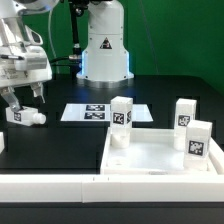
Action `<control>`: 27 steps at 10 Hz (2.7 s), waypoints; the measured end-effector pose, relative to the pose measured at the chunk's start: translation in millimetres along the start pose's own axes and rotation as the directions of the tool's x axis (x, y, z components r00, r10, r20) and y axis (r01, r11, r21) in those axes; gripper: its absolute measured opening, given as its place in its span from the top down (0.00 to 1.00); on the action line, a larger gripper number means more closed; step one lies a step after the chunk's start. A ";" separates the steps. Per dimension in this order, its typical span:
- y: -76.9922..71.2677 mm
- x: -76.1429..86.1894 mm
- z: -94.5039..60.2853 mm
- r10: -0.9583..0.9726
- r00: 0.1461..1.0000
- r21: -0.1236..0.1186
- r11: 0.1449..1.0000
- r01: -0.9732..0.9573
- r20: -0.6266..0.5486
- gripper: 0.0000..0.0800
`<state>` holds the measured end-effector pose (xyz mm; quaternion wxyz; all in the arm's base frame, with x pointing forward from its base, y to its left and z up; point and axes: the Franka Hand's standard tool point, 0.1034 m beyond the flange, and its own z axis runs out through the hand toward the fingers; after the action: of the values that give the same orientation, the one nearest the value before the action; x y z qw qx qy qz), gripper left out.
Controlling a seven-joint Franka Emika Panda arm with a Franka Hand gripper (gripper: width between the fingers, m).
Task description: Assemble square table
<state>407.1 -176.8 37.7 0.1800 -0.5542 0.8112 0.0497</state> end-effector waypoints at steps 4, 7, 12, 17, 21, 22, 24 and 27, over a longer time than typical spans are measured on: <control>0.1 1.2 2.3 -0.032 0.999 -0.036 0.999 0.030 -0.043 0.19; 6.5 11.4 1.2 0.040 0.999 0.019 0.999 -0.040 0.011 0.19; 30.2 25.0 10.3 0.103 0.994 0.022 0.994 -0.103 0.029 0.19; 33.1 27.6 14.9 0.106 0.994 0.010 0.994 -0.106 0.022 0.53; 16.8 -4.3 12.6 -0.332 0.943 0.017 0.943 0.333 -0.034 0.65; 17.4 -12.8 15.2 -0.527 0.849 0.019 0.849 0.528 -0.035 0.65; 19.2 -6.6 15.2 -0.595 0.803 0.004 0.803 0.596 -0.040 0.65; 16.3 -15.8 18.9 -0.844 0.534 -0.028 0.536 0.844 -0.051 0.64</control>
Offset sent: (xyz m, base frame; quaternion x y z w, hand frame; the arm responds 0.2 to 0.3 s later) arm 0.0000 0.0000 0.0000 0.0000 0.0000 0.0000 1.0000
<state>401.7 -151.4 23.7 0.1580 -0.8775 0.4488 -0.0592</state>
